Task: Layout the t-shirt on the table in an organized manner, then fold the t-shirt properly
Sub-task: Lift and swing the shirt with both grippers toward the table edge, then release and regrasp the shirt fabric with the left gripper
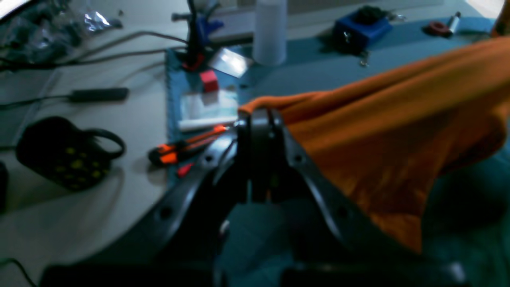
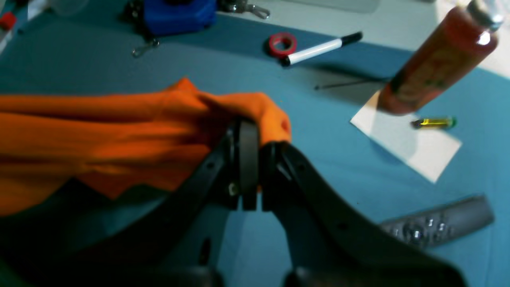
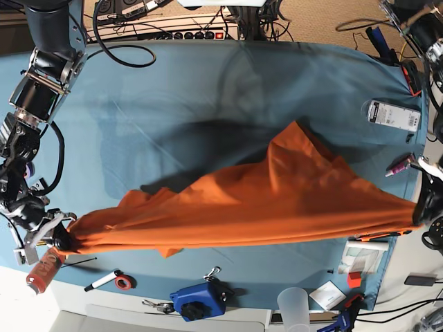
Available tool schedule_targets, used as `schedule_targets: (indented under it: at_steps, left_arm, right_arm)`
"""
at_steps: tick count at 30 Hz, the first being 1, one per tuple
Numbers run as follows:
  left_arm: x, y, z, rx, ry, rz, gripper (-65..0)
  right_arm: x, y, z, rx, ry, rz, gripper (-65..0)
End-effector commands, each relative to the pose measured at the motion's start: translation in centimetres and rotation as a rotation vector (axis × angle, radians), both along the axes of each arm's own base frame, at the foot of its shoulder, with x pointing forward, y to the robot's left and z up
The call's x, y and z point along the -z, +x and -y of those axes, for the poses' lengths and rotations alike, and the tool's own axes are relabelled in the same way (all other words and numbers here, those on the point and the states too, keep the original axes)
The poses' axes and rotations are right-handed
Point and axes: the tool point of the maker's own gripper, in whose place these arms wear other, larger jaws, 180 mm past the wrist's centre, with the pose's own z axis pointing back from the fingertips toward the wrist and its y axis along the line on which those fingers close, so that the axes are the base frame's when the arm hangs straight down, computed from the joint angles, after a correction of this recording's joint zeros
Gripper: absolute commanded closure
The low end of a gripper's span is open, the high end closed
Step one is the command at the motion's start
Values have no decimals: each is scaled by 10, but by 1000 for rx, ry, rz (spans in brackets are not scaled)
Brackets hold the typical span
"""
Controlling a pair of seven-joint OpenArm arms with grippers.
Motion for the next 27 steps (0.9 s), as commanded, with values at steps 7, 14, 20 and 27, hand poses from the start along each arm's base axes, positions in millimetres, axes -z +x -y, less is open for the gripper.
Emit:
schedule_targets:
  at_steps: [7,14,20,27]
  left_arm:
    - [-27,5,22,97,-29,81,0]
    - [6,51,81,192,134,38,0]
    - [50,118,106,217,82,-96,0]
    - [50,178,128,202,5,-82,-213]
  right_arm:
    - [-36,-4,15,32,-25,69,0]
    - [7,-12,33,92,-49,-36,0]
    - [64,-15,57,164,-6,-174,0]
    - [89,-18,63,188,27,-230,0]
